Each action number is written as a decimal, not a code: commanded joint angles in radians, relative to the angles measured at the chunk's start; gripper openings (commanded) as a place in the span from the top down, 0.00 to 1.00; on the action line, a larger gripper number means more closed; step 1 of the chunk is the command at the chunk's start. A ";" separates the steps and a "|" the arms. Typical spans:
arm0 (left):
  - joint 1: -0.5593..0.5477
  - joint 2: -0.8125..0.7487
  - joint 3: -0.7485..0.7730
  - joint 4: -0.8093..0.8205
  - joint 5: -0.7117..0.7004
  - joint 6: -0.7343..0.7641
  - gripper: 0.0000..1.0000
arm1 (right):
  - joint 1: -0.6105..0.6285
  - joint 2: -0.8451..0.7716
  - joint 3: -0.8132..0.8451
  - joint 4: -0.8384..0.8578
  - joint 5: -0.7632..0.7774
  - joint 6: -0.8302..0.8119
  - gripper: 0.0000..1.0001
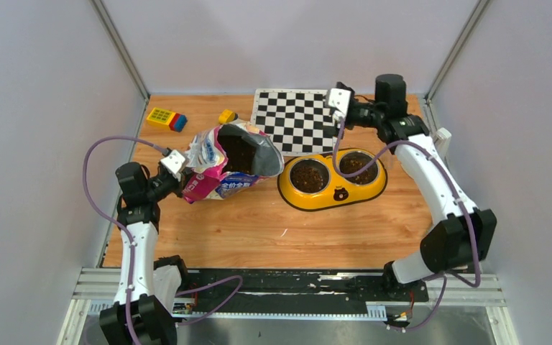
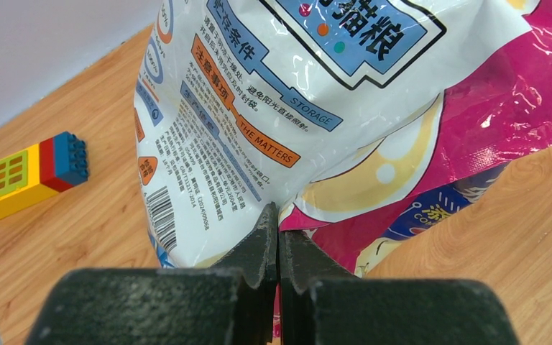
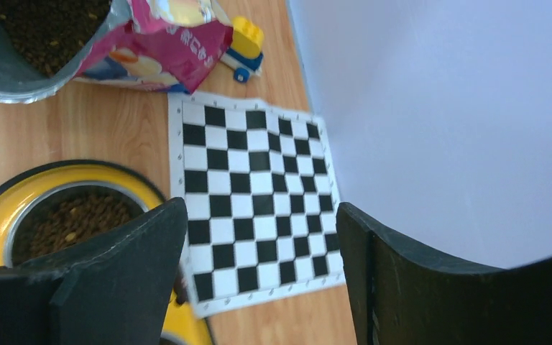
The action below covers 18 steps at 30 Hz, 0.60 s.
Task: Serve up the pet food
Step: Close the pet food bag at the center of the board.
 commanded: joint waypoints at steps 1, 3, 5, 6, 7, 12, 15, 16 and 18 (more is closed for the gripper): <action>0.024 -0.014 0.026 -0.047 0.025 0.004 1.00 | 0.112 0.135 0.201 -0.167 -0.049 -0.294 0.25; 0.026 -0.014 0.027 -0.052 0.027 0.008 1.00 | 0.181 0.194 0.248 -0.224 0.029 -0.379 0.25; 0.028 -0.014 0.027 -0.057 0.029 0.016 1.00 | 0.241 0.253 0.282 -0.262 0.110 -0.456 0.26; 0.030 -0.014 0.027 -0.060 0.030 0.019 1.00 | 0.265 0.280 0.299 -0.274 0.136 -0.479 0.26; 0.032 -0.014 0.027 -0.062 0.028 0.021 1.00 | 0.284 0.305 0.319 -0.292 0.156 -0.502 0.26; 0.037 -0.009 0.028 -0.066 0.027 0.029 1.00 | 0.331 0.389 0.386 -0.340 0.200 -0.612 0.27; 0.037 -0.001 0.028 -0.069 0.025 0.039 1.00 | 0.355 0.409 0.403 -0.356 0.207 -0.678 0.27; 0.037 0.000 0.026 -0.069 0.023 0.041 1.00 | 0.364 0.413 0.412 -0.359 0.207 -0.693 0.27; 0.038 0.001 0.023 -0.069 0.011 0.044 1.00 | 0.379 0.424 0.440 -0.372 0.201 -0.709 0.27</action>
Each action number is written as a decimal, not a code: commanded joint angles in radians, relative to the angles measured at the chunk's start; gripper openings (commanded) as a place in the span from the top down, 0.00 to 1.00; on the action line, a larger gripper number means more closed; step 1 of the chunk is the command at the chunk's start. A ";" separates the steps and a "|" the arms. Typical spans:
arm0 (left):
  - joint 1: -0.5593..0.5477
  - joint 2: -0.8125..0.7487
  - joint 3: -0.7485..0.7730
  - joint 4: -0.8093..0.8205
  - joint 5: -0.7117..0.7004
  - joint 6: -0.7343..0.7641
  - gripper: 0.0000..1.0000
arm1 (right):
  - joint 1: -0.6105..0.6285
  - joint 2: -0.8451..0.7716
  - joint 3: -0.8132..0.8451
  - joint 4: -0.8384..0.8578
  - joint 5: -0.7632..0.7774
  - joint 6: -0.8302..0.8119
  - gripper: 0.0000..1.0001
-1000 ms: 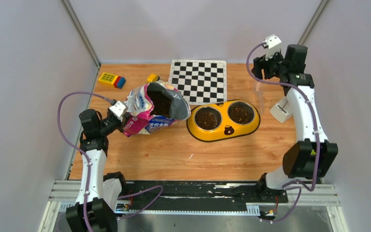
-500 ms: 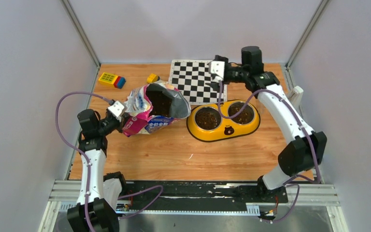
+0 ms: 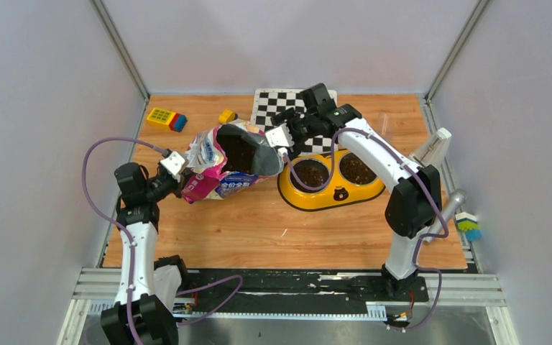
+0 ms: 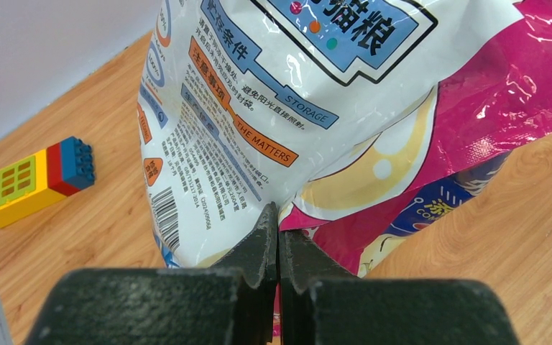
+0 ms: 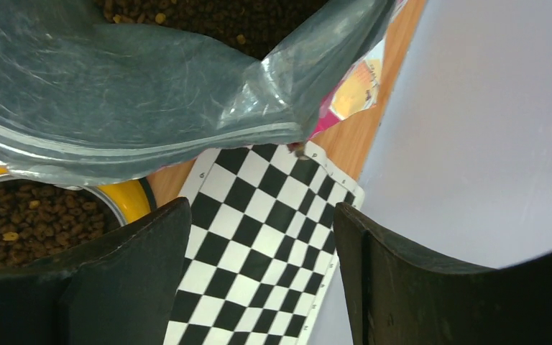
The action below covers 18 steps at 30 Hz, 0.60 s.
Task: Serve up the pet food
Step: Close the pet food bag at the center of the board.
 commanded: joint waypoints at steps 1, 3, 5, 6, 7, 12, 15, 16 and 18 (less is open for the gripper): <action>0.019 0.003 0.023 -0.057 -0.017 0.010 1.00 | 0.032 0.005 0.107 -0.047 -0.009 -0.124 0.28; 0.019 0.000 0.023 -0.057 -0.024 0.011 1.00 | 0.045 0.007 0.128 -0.068 -0.016 -0.139 0.29; 0.019 0.000 0.021 -0.056 -0.026 0.011 1.00 | 0.059 0.002 0.136 -0.087 -0.019 -0.162 0.29; 0.020 0.000 0.021 -0.056 -0.027 0.011 1.00 | 0.066 -0.001 0.136 -0.091 -0.020 -0.169 0.29; 0.020 0.001 0.022 -0.054 -0.027 0.010 1.00 | 0.072 -0.003 0.136 -0.094 -0.017 -0.173 0.29; 0.019 0.001 0.022 -0.054 -0.033 0.010 1.00 | 0.115 0.001 0.136 -0.100 -0.003 -0.178 0.33; 0.020 -0.004 0.022 -0.055 -0.037 0.008 1.00 | 0.138 0.012 0.146 -0.100 0.011 -0.170 0.44; 0.020 -0.005 0.022 -0.056 -0.036 0.008 1.00 | 0.143 0.017 0.151 -0.097 0.014 -0.161 0.50; 0.019 -0.005 0.021 -0.056 -0.035 0.010 1.00 | 0.148 0.022 0.155 -0.078 0.015 -0.128 0.64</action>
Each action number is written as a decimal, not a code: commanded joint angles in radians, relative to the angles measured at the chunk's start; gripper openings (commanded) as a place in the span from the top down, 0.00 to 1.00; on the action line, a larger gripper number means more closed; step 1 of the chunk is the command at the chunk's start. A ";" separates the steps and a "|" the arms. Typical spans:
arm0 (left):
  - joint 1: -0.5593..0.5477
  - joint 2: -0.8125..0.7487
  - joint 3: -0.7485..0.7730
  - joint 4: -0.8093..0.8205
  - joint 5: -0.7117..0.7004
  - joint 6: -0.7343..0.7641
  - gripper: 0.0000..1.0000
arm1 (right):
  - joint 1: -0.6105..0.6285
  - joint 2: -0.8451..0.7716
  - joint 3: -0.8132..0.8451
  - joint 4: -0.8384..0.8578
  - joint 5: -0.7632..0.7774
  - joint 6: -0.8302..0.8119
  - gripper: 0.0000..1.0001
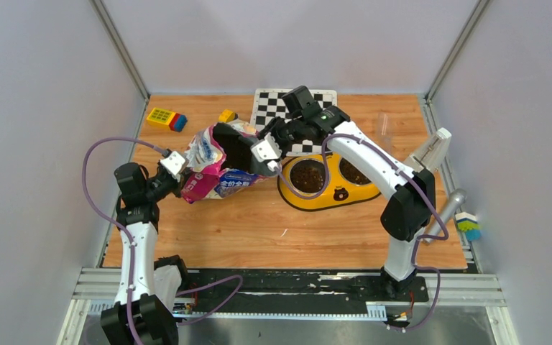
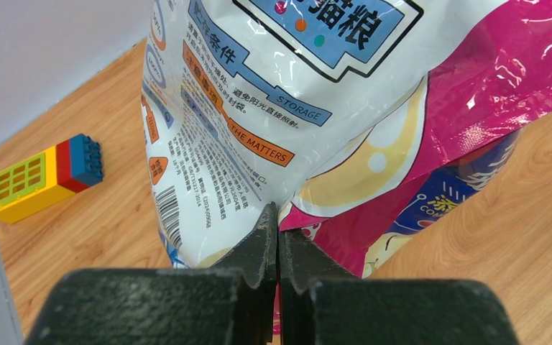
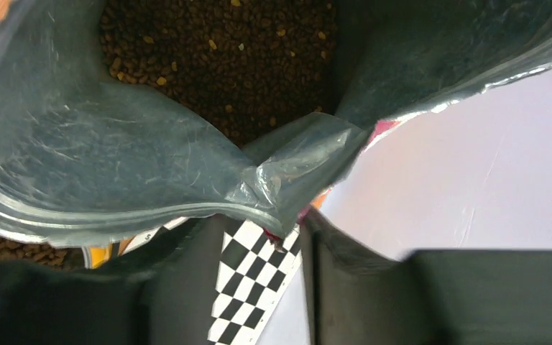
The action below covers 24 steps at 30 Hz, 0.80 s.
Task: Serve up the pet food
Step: Close the pet food bag at the center of the board.
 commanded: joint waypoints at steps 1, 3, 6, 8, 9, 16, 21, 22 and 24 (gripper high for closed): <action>0.019 -0.006 0.020 -0.058 -0.019 0.000 1.00 | 0.027 0.011 0.048 0.022 -0.017 0.037 0.70; 0.019 -0.007 0.019 -0.055 -0.021 0.001 1.00 | 0.030 0.010 0.044 0.033 -0.001 0.049 0.85; 0.020 -0.007 0.017 -0.051 -0.026 -0.001 1.00 | 0.031 0.007 0.042 0.041 0.021 0.052 1.00; 0.019 -0.008 0.016 -0.045 -0.032 -0.007 1.00 | 0.031 0.006 0.043 0.045 0.034 0.053 1.00; 0.021 -0.008 0.016 -0.040 -0.037 -0.010 1.00 | 0.031 0.005 0.043 0.044 0.037 0.055 1.00; 0.021 -0.011 0.082 -0.102 -0.050 -0.029 0.27 | 0.028 0.041 0.083 0.085 0.094 0.126 1.00; 0.021 -0.044 0.204 -0.288 0.003 0.117 0.00 | 0.003 0.076 0.140 0.096 0.095 0.193 1.00; 0.020 -0.044 0.223 -0.359 0.010 0.141 0.00 | -0.002 0.080 0.151 0.097 0.087 0.210 1.00; 0.020 -0.046 0.287 -0.462 0.039 0.218 0.00 | -0.009 0.091 0.168 0.097 0.072 0.250 1.00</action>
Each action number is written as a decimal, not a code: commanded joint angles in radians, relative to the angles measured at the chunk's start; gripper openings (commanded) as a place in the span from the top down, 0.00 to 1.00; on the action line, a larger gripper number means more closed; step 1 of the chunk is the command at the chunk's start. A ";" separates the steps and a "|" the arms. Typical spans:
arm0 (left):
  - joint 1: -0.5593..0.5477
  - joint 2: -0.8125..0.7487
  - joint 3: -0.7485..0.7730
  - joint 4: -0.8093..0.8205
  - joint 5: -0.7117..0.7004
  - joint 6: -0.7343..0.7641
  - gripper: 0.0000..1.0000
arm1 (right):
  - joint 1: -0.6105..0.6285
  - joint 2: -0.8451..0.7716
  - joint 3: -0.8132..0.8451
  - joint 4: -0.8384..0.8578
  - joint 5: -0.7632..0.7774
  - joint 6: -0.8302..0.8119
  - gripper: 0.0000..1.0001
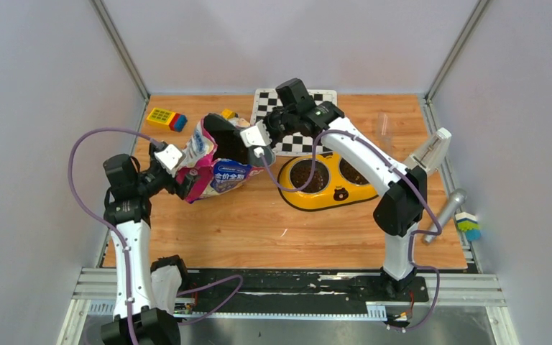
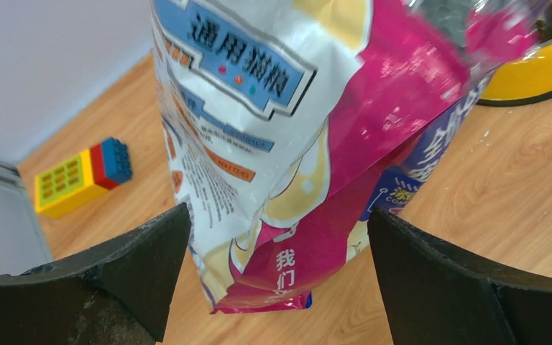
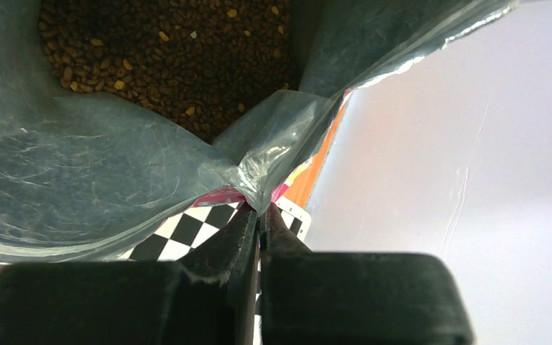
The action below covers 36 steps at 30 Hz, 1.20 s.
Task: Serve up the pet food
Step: Close the pet food bag at the center of the board.
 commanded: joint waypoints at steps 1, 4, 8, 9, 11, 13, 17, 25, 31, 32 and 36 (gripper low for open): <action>0.008 -0.025 0.145 -0.248 0.085 0.187 0.00 | -0.024 0.032 0.069 0.034 -0.017 0.107 1.00; 0.008 -0.029 0.221 -0.354 0.133 0.222 0.05 | -0.026 0.049 0.097 0.035 -0.033 0.181 1.00; 0.005 -0.019 0.300 -0.379 0.206 0.188 0.17 | -0.029 0.084 0.151 0.034 -0.040 0.276 1.00; 0.003 -0.016 0.311 -0.380 0.212 0.175 0.18 | -0.029 0.089 0.160 0.034 -0.040 0.290 1.00; -0.011 -0.003 0.332 -0.370 0.212 0.143 0.20 | -0.029 0.096 0.173 0.033 -0.037 0.315 1.00; -0.037 0.006 0.333 -0.335 0.176 0.094 0.21 | -0.030 0.098 0.178 0.034 -0.036 0.327 1.00; -0.068 0.015 0.291 -0.232 0.132 0.014 0.21 | -0.033 0.101 0.183 0.036 -0.035 0.344 1.00; -0.207 0.042 0.266 -0.131 0.000 -0.060 0.27 | -0.036 0.110 0.191 0.043 -0.036 0.370 1.00; -0.259 0.082 0.294 -0.142 -0.053 -0.059 0.35 | -0.041 0.110 0.190 0.056 -0.033 0.385 1.00; -0.264 0.084 0.296 -0.147 -0.056 -0.057 0.39 | -0.042 0.110 0.191 0.060 -0.030 0.387 1.00; -0.282 0.089 0.291 -0.155 -0.070 -0.050 0.51 | -0.051 0.114 0.196 0.065 -0.028 0.402 1.00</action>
